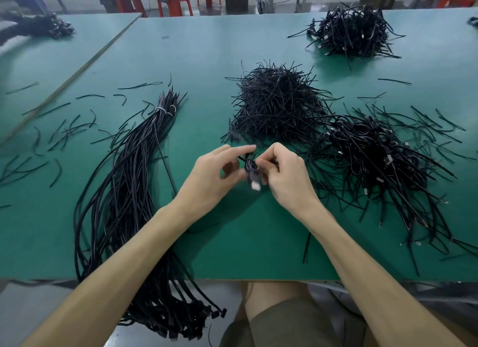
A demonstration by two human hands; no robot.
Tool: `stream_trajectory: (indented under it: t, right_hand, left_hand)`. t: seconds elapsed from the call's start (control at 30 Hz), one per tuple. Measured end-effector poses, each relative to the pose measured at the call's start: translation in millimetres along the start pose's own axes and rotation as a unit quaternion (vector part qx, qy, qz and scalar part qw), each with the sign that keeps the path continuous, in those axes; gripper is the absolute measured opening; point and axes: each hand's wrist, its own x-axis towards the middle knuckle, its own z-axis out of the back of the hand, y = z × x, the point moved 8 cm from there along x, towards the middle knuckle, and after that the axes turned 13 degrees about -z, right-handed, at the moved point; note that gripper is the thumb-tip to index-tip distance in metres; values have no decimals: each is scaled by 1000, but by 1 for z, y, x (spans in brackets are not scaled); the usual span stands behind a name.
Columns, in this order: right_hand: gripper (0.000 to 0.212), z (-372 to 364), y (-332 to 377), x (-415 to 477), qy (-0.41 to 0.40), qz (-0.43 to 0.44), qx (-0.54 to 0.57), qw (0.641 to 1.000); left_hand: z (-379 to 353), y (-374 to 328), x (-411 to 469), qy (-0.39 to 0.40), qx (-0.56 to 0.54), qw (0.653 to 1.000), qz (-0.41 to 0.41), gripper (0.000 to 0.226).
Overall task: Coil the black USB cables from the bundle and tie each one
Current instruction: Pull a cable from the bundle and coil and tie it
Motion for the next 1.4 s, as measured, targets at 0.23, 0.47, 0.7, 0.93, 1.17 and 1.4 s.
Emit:
stream_trajectory:
  t: [0.23, 0.47, 0.7, 0.93, 1.17, 1.4]
  right_hand:
    - [35, -11, -1, -3, 26, 23, -50, 998]
    - [30, -11, 14, -16, -28, 112, -115, 987]
    - [21, -12, 25, -26, -73, 170, -175, 967]
    - [24, -14, 37, -31, -95, 218, -191, 952]
    - [41, -18, 48, -49, -126, 269, -368, 881]
    - [10, 54, 71, -72, -243, 248, -402, 847]
  left_hand:
    - [11, -8, 0, -39, 123, 992, 5, 61]
    - [14, -17, 0, -48, 104, 993, 11, 68]
    - [8, -4, -3, -58, 10, 998, 32, 66]
    - [10, 2, 1, -59, 33, 998, 15, 49]
    - [7, -18, -1, 18, -11, 1000, -4, 26]
    - [95, 8, -35, -20, 331, 939, 86, 21]
